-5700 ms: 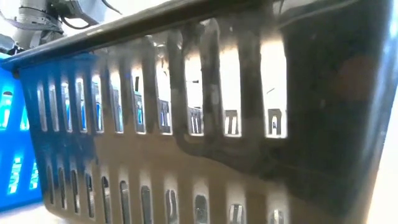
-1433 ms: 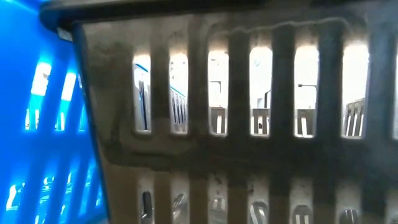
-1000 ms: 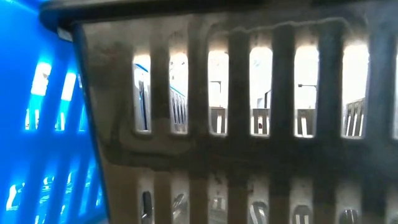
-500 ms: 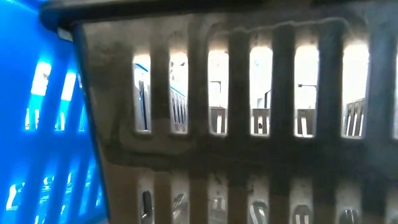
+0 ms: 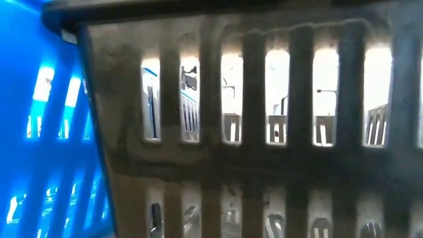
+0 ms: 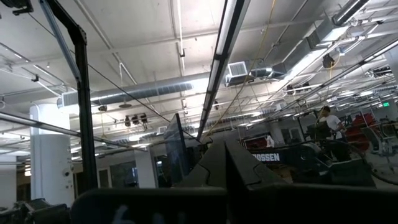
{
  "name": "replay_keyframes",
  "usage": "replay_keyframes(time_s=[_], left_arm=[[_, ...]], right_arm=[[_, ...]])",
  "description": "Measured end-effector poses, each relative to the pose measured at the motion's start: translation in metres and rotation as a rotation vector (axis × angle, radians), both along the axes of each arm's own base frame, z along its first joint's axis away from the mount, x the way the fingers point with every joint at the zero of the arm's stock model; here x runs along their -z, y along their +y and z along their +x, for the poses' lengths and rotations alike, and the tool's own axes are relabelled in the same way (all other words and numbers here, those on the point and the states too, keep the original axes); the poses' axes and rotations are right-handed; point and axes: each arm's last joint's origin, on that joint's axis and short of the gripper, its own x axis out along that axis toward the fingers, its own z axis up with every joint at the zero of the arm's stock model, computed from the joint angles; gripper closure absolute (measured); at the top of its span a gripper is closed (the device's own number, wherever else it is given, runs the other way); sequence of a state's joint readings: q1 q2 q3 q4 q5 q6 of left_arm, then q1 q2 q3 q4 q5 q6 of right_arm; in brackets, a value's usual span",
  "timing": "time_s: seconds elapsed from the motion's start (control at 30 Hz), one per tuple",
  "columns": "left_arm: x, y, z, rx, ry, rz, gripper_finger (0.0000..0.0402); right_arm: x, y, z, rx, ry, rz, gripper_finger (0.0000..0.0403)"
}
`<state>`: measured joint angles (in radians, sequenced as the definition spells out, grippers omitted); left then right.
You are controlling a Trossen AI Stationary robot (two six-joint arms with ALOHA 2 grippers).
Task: Stack baskets on shelf by color
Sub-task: Put the bottom left white bin on the shelf
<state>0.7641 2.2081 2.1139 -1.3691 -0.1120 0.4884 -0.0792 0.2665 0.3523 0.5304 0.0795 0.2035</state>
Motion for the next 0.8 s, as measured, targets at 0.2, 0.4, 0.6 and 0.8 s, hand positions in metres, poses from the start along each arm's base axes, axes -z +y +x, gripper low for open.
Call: replay_keyframes(time_s=[0.2,0.4,0.6,0.8], left_arm=[[0.0002,0.0050,0.0014,0.018,-0.023,0.028,0.0401],[-0.0006,0.0058,0.0010,0.021,-0.020,0.036,0.0399],[-0.0007,0.0051,0.0014,0.032,0.006,0.058,0.0364],[-0.0010,0.0025,0.0038,0.039,0.049,0.100,0.0304]], right_arm=[[-0.0001,-0.0001,0.0000,0.002,0.000,0.000,0.0397],[-0.0001,-0.0001,-0.0001,0.002,-0.001,-0.001,0.0397],[0.0000,-0.0001,0.0000,0.002,0.000,-0.001,0.0397],[-0.0001,-0.0001,0.0000,0.003,0.000,-0.001,0.0397]])
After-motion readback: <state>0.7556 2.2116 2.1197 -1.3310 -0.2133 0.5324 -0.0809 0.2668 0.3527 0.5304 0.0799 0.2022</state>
